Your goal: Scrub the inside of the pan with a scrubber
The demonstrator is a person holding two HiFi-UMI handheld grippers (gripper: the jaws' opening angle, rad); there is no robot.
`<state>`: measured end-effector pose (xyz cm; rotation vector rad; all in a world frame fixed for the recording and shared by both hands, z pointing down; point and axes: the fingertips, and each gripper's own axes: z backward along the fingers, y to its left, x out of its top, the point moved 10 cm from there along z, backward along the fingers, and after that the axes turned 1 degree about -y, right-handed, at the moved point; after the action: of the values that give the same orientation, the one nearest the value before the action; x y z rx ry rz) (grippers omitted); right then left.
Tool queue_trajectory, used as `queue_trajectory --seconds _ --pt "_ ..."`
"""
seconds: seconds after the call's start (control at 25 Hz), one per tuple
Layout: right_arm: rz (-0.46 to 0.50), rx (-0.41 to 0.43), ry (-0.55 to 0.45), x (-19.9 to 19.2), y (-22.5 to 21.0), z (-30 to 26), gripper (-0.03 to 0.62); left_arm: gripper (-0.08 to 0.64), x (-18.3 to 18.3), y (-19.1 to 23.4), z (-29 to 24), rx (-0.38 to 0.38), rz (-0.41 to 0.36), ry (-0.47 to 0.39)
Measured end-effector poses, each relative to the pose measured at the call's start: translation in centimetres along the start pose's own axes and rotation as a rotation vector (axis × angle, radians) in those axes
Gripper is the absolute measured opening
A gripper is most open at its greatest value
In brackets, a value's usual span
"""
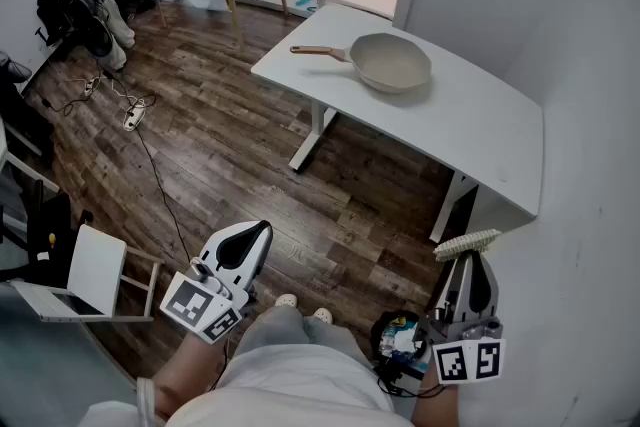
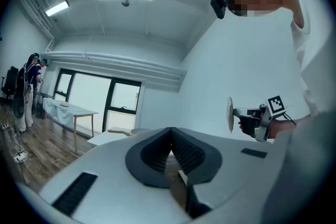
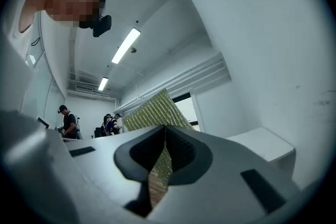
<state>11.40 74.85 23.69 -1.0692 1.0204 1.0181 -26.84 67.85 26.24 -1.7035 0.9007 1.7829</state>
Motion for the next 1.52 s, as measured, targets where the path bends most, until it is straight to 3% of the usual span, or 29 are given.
queue_trajectory --seconds 1.08,1.52 --pt "-0.026 -0.031 -0.014 0.2 -0.8 1.5 0.028 0.012 -0.2 -1.1 0.1 -0.005 -0.018 -0.001" --pt "-0.043 -0.003 -0.022 0.6 -1.4 0.3 0.028 0.011 -0.5 -1.1 -0.9 -0.001 -0.024 0.01"
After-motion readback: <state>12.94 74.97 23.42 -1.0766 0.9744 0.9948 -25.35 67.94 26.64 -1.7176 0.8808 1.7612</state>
